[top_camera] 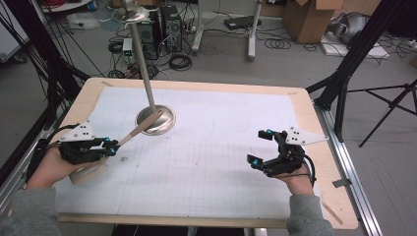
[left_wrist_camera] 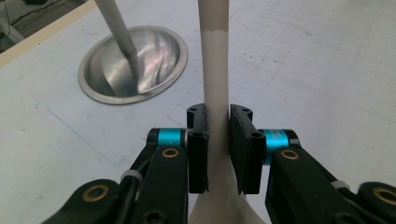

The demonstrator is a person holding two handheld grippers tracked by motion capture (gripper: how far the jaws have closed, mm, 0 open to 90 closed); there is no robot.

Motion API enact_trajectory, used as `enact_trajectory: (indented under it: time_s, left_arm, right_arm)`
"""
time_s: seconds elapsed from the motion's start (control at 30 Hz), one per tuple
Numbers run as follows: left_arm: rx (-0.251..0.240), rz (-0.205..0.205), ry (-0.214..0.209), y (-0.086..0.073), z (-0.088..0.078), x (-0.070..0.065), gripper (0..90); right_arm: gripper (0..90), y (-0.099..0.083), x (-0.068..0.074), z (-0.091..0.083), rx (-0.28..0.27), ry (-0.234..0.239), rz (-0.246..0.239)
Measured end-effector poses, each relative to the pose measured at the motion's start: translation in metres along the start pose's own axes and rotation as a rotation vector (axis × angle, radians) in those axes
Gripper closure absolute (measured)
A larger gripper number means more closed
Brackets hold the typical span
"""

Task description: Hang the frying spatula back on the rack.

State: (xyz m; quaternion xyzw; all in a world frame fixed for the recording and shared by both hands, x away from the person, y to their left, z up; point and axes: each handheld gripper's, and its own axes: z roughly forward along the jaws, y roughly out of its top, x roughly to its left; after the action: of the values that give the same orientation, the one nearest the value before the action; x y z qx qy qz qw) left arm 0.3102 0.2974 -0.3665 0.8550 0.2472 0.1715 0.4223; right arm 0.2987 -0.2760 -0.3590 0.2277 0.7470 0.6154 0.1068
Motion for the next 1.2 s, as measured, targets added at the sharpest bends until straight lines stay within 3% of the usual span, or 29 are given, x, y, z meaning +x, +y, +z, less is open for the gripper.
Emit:
enact_trajectory:
  time_s: [0.37,0.63,0.83,0.97,1.2]
  left_arm:
    - [-0.036,-0.017,0.022,-0.005,-0.015,0.003,77.3]
    - [-0.050,-0.030,0.011,-0.007,-0.023,0.008,77.3]
    - [-0.092,-0.039,0.007,-0.006,-0.030,0.013,77.3]
    - [-0.094,-0.027,0.001,-0.008,-0.033,0.014,77.3]
    - [-0.104,-0.044,0.011,-0.004,-0.041,0.022,77.3]
  right_arm:
    - [1.2,0.000,-0.003,0.008,0.009,0.014,0.005]
    - [1.2,0.000,-0.006,0.008,0.011,0.012,0.008]
    - [1.2,0.000,-0.006,0.006,0.002,0.007,0.014]
    - [1.2,0.001,-0.007,0.004,-0.016,0.002,0.023]
    - [1.2,0.001,-0.006,0.006,-0.006,0.000,0.014]
